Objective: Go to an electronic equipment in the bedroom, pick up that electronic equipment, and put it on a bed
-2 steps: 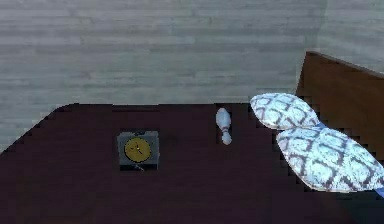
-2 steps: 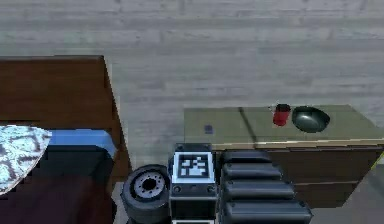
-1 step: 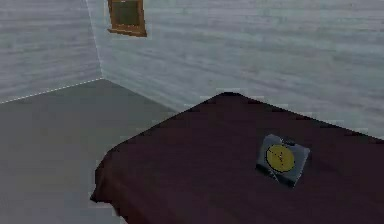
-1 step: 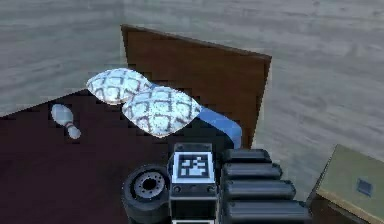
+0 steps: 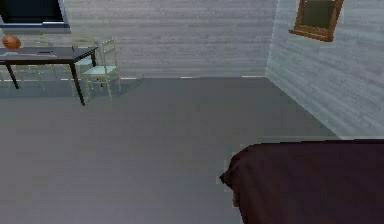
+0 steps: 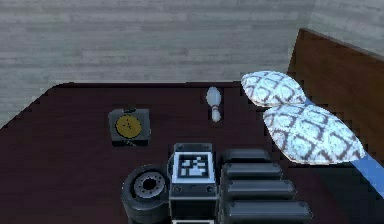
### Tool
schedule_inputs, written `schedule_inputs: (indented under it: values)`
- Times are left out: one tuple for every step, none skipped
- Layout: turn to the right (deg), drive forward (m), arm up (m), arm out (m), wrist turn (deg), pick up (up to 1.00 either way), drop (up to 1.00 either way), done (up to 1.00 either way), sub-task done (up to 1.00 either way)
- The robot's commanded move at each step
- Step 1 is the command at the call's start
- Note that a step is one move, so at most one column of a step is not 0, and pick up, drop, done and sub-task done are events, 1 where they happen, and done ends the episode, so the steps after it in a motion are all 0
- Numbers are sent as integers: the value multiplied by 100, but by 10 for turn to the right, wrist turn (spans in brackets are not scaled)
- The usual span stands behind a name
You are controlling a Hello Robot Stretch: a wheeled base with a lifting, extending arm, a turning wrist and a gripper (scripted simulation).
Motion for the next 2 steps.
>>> schedule_inputs:
  values:
    - [-30,0,0,0,0,0,0,0,0]
    - [0,0,0,48,0,0,0,0,0]
